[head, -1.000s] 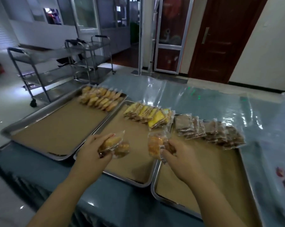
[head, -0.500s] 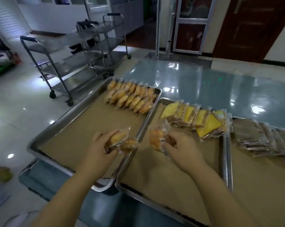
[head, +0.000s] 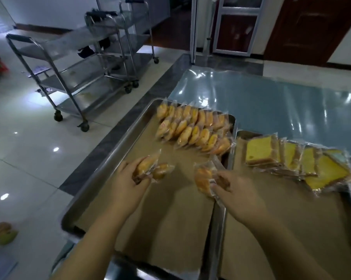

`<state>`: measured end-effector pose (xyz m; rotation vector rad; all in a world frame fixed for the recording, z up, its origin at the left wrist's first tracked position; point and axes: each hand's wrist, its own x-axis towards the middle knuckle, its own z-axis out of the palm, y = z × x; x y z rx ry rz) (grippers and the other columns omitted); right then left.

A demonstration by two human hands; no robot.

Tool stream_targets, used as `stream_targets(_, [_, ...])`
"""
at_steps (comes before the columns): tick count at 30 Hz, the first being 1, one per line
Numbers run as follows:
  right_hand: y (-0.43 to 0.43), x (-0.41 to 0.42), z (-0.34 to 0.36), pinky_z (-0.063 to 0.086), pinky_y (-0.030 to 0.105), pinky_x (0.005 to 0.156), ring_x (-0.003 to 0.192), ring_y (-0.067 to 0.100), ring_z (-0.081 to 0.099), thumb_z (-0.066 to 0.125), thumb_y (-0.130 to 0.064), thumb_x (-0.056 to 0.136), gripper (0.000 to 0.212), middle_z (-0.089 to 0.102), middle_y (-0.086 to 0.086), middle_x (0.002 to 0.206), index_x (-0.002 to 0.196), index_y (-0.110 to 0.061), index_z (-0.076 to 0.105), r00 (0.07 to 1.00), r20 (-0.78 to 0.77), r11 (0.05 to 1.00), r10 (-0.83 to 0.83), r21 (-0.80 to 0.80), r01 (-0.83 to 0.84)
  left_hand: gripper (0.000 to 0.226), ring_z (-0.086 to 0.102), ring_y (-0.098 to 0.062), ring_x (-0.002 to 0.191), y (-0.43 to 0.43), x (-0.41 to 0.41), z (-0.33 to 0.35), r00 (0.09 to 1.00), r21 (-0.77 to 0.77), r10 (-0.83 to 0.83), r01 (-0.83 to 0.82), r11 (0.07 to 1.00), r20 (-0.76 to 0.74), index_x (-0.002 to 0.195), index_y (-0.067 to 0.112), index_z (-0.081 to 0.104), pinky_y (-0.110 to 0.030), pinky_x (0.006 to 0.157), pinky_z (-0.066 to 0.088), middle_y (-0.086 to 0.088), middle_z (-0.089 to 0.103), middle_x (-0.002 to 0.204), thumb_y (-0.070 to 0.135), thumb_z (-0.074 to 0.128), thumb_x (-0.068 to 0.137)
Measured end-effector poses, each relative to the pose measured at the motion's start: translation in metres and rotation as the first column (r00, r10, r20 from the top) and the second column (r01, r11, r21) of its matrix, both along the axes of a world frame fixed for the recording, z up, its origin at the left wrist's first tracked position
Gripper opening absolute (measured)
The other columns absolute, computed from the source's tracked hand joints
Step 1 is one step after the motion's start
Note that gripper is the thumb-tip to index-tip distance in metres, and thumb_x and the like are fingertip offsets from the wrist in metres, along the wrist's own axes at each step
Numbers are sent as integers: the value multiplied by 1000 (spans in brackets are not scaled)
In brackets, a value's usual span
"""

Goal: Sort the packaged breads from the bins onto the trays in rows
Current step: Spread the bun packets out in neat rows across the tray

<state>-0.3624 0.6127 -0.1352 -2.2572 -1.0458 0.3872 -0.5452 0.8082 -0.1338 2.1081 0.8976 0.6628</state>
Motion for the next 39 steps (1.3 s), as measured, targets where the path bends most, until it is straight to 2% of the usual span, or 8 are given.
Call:
stream_targets(7, [76,-16,-16,39,22,60,75,2,53,58,-41,86,17,56,-14,86,101,-34,61,994,20,988,-105,-109,106,42,40,23,94,118,34,-12,994,25,-44,42,999,98,123,25,56,5,75,31,0,48,114,17,66,83])
stream_targets(16, [137,-5,-18,36,15,59,73,-4,48,54,-39,89,19,52,-14,92,108,-36,57,976,109,966,-190,-157,206,41,47,-1,105,187,109,-45,981,-76,-135,147,986,140,127,28,49,-7,84,36,6,39,126,23,61,88])
stream_targets(20, [146,-4,-26,38,16,60,74,-1,49,53,-38,89,12,49,-17,91,101,-39,55,976,102,959,-195,-189,211,45,40,-1,106,200,124,-71,984,8,-175,176,984,-30,133,23,42,-1,82,27,-1,37,133,22,57,90])
stream_targets(24, [147,-5,-34,33,15,56,72,-1,49,56,-35,87,8,48,-17,88,95,-38,55,970,116,954,-212,-190,231,68,40,-21,123,204,125,-87,958,140,-208,237,961,-196,145,23,21,-25,96,32,-5,36,140,33,57,89])
stream_targets(27, [148,-7,-37,35,17,57,72,0,49,57,-36,87,12,47,-18,90,98,-37,56,967,118,952,-225,-186,244,73,45,-31,111,201,123,-87,975,276,-150,192,942,-165,141,21,24,-41,84,47,-11,50,122,35,64,81])
stream_targets(30, [147,-8,-36,37,17,58,72,0,49,58,-36,86,13,47,-18,90,99,-37,56,967,107,949,-229,-195,247,61,38,-28,110,203,124,-87,955,326,-150,231,917,-254,135,17,33,-37,81,43,-9,58,119,38,59,84])
stream_targets(35, [144,-13,-34,40,19,60,73,2,48,58,-37,86,9,48,-14,93,94,-39,53,972,139,953,-190,-211,217,66,28,-35,122,206,121,-89,906,379,-118,285,881,-406,142,18,26,-43,99,34,-14,31,145,45,51,88])
stream_targets(39, [140,-24,-36,48,27,68,86,9,54,56,-41,88,26,56,-8,105,112,-31,61,969,210,968,-127,-187,167,72,29,-35,116,187,101,-79,948,320,-109,208,924,-299,139,26,25,-47,93,37,-13,25,136,45,63,80])
